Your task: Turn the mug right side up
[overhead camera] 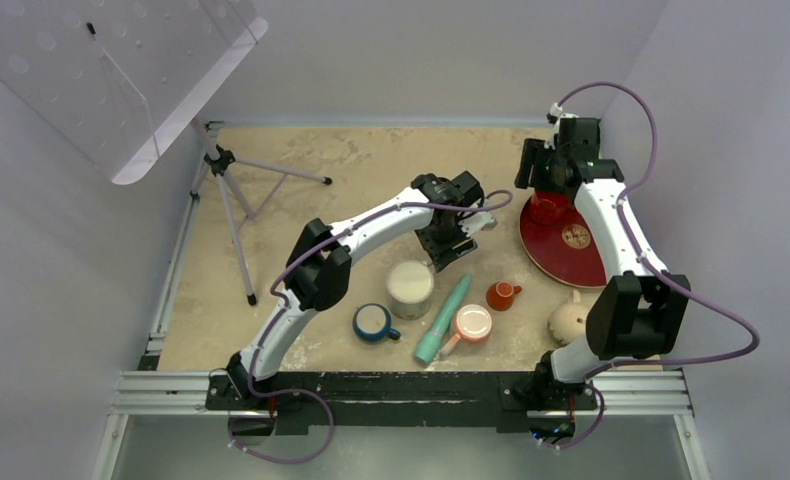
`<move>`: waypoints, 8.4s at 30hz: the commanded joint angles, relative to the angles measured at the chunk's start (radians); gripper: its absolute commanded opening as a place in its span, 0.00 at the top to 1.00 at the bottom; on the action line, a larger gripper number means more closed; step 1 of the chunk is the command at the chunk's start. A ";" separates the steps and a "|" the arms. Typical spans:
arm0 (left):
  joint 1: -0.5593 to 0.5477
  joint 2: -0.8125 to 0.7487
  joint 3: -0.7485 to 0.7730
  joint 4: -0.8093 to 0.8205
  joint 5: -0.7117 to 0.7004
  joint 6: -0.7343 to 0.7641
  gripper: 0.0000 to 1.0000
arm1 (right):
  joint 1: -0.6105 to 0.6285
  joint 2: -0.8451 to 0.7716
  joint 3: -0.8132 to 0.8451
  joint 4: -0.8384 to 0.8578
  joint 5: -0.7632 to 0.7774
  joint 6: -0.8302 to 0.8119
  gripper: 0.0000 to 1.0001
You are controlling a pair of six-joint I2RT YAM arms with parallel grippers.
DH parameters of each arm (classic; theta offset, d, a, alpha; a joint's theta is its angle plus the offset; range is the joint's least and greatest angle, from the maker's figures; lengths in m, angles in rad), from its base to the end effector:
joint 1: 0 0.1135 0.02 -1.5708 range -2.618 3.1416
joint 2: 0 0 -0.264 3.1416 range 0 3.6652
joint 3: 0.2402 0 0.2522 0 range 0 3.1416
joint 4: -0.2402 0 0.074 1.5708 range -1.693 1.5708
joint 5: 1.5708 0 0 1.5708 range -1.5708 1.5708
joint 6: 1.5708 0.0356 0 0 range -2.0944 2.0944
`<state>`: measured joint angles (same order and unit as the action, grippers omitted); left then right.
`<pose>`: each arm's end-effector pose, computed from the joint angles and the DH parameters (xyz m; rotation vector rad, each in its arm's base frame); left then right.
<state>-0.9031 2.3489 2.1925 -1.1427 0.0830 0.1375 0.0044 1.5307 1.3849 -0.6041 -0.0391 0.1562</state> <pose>0.2986 -0.3835 0.2172 1.4606 2.5159 -0.2606 0.3407 0.0029 0.3264 0.1565 2.3181 0.1264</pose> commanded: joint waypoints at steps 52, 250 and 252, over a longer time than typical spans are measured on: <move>0.393 -0.443 -0.058 0.268 0.805 -0.088 1.00 | 0.232 -0.142 -0.432 0.806 -0.968 0.162 0.27; 0.461 -0.613 -0.312 0.485 0.785 -0.512 0.52 | 0.507 -0.271 -0.540 1.310 -0.542 0.671 1.00; 0.476 -0.616 -0.290 0.450 0.734 -0.470 0.27 | 0.490 -0.293 -0.495 1.108 -0.456 0.585 1.00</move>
<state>-0.4492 1.7687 1.8771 -0.6624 0.9268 -0.3824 0.5354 1.2953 0.8463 0.6930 -0.7380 0.8303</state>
